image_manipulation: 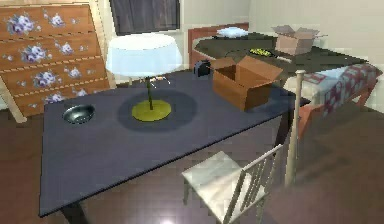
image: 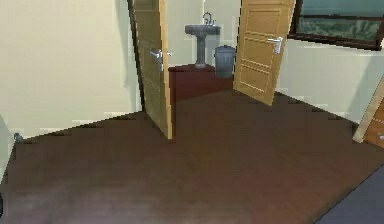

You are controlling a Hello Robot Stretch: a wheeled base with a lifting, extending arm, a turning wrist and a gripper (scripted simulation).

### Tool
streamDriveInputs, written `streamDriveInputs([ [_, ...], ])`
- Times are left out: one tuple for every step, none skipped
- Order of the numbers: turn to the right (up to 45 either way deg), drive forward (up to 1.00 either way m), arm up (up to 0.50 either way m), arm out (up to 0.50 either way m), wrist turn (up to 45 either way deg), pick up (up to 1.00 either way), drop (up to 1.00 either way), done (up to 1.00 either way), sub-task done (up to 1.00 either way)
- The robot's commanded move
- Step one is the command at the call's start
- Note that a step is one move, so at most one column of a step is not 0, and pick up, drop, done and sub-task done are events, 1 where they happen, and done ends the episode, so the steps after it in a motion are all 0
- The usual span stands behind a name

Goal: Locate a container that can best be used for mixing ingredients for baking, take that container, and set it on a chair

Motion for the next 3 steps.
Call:
streamDriveInputs([
  [0.0, 0.6, 0.0, 0.0, 0.0, 0.0, 0.0, 0.0, 0.0],
  [-27.0, 0.0, 0.0, 0.0, 0.0, 0.0, 0.0, 0.0, 0.0],
  [0.0, 0.05, 0.0, 0.0, 0.0, 0.0, 0.0, 0.0, 0.0],
])
